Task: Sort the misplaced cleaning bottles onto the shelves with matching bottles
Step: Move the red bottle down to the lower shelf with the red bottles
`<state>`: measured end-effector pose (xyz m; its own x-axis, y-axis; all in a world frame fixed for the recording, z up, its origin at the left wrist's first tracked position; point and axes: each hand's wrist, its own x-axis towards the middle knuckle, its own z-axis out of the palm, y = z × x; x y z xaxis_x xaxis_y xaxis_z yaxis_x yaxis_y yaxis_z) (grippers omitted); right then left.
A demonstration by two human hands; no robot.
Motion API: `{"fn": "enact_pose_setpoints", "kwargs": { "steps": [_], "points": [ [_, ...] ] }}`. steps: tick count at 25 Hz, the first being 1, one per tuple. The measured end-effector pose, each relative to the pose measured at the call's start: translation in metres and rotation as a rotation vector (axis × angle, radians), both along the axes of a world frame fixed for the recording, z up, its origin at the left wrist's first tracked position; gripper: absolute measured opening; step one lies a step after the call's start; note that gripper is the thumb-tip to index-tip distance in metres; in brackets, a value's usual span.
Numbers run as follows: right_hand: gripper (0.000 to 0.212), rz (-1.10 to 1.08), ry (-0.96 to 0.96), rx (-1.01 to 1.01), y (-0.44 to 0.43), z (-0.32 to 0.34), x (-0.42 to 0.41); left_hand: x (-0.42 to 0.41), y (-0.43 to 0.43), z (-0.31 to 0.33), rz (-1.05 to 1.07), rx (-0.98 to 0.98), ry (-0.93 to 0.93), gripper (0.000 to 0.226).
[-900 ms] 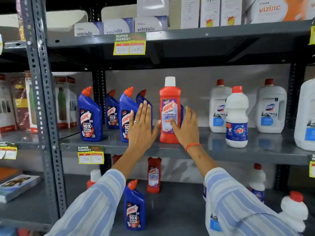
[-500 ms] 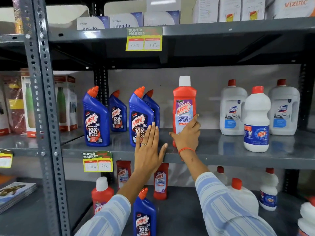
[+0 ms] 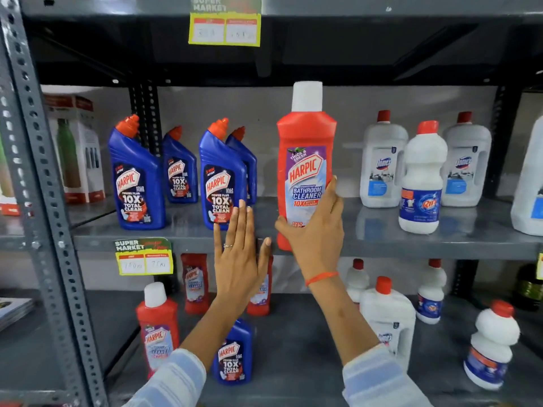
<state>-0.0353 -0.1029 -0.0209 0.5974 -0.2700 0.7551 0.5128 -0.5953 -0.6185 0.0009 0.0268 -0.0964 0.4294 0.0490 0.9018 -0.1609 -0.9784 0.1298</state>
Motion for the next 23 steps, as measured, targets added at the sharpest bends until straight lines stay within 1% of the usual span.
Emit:
{"fn": "enact_pose_setpoints", "kwargs": {
  "steps": [2,5,8,12,18,23],
  "points": [
    [0.109,0.038,0.007,0.024,-0.006,-0.014,-0.016,-0.012,-0.002,-0.012,-0.010,-0.030,0.005,0.064],
    [0.112,0.107,0.033,0.089,-0.010,-0.051,-0.030,-0.031,0.004,-0.046,0.016,-0.074,0.050,0.065],
    [0.113,0.167,0.062,0.182,-0.010,-0.098,-0.032,-0.044,0.015,-0.089,0.055,-0.117,0.147,0.066],
    [0.113,0.241,0.170,0.252,-0.005,-0.159,-0.030,-0.051,0.034,-0.146,0.078,-0.161,0.271,0.064],
    [0.118,0.282,0.335,0.237,0.005,-0.233,-0.010,-0.047,0.061,-0.218,0.140,-0.231,0.481,0.062],
    [0.119,0.317,0.448,0.346,0.017,-0.277,0.023,-0.031,0.083,-0.263,0.203,-0.186,0.607,0.063]
  ]
}}
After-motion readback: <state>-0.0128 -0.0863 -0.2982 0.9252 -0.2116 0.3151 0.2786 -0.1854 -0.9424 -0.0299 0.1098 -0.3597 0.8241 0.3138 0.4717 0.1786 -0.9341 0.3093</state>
